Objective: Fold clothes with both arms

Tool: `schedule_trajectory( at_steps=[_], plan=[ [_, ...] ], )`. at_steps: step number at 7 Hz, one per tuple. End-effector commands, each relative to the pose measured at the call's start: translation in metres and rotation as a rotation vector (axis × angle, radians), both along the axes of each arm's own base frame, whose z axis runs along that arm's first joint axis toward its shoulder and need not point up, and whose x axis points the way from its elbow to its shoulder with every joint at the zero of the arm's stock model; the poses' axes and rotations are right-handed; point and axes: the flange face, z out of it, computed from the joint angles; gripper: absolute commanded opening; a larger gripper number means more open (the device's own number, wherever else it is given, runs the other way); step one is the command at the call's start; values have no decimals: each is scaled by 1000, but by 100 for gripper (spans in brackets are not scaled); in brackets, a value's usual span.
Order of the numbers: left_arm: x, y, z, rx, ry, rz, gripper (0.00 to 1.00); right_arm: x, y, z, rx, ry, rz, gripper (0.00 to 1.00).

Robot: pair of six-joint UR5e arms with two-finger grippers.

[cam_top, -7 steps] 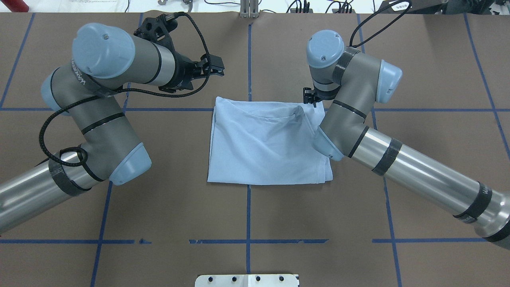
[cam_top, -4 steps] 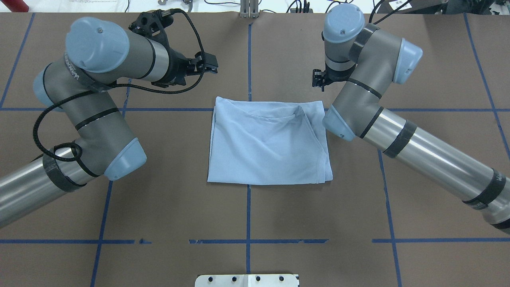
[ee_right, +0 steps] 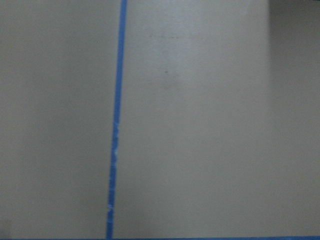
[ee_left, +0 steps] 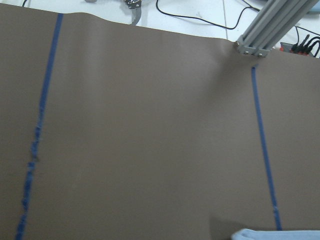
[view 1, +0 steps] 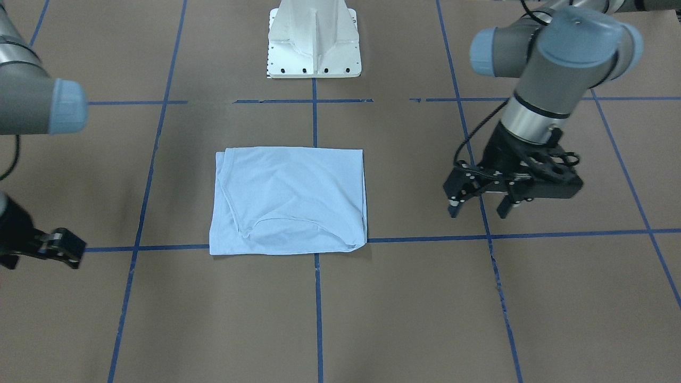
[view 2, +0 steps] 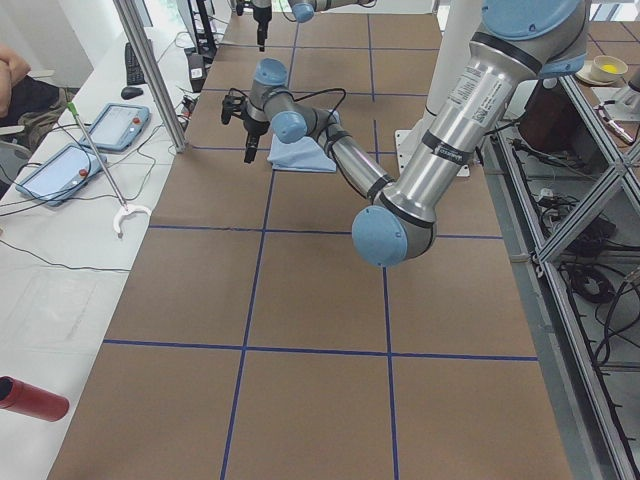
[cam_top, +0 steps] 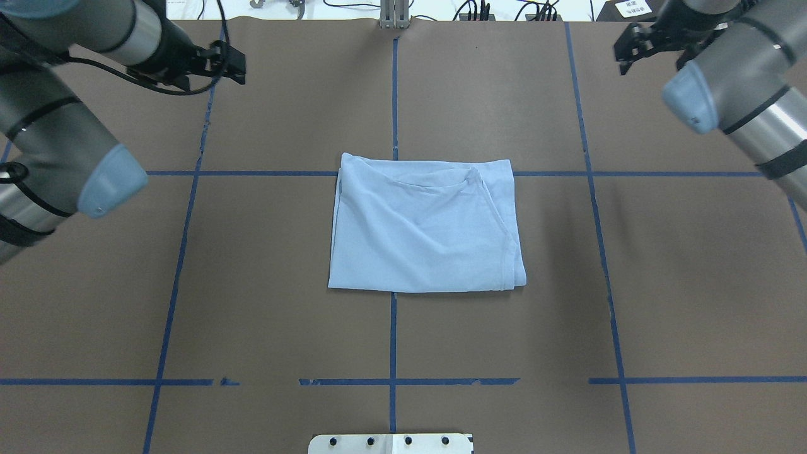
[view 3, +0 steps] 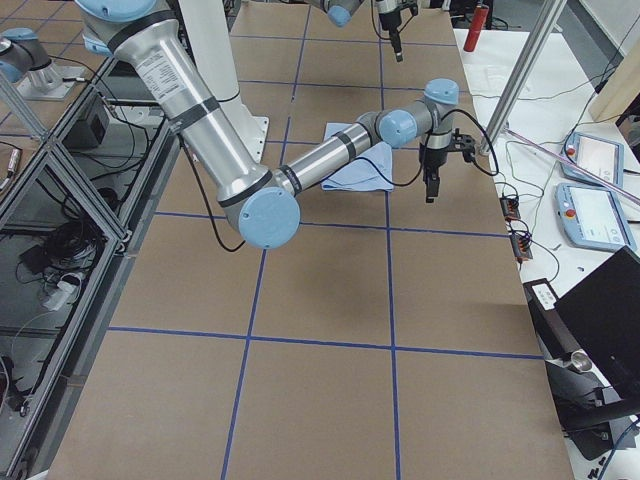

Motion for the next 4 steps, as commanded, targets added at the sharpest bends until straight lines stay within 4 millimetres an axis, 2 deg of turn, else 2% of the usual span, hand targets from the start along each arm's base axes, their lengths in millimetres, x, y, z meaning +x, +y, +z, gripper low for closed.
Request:
schedule_trajectory(
  at_steps=[1,2,3,4],
  plan=[
    [-103,-6,55,73,-173,105,100,147,14,99,38,-49,-82,100],
    [-142,-1,72,88,-253,156,100,196,29,146,29,-87,-123,100],
    [-188,17,107,115,-315,211,100,235,55,188,34,-92,-181,100],
    [-221,36,147,120,-300,284,100,284,78,198,18,-125,-174,100]
  ],
)
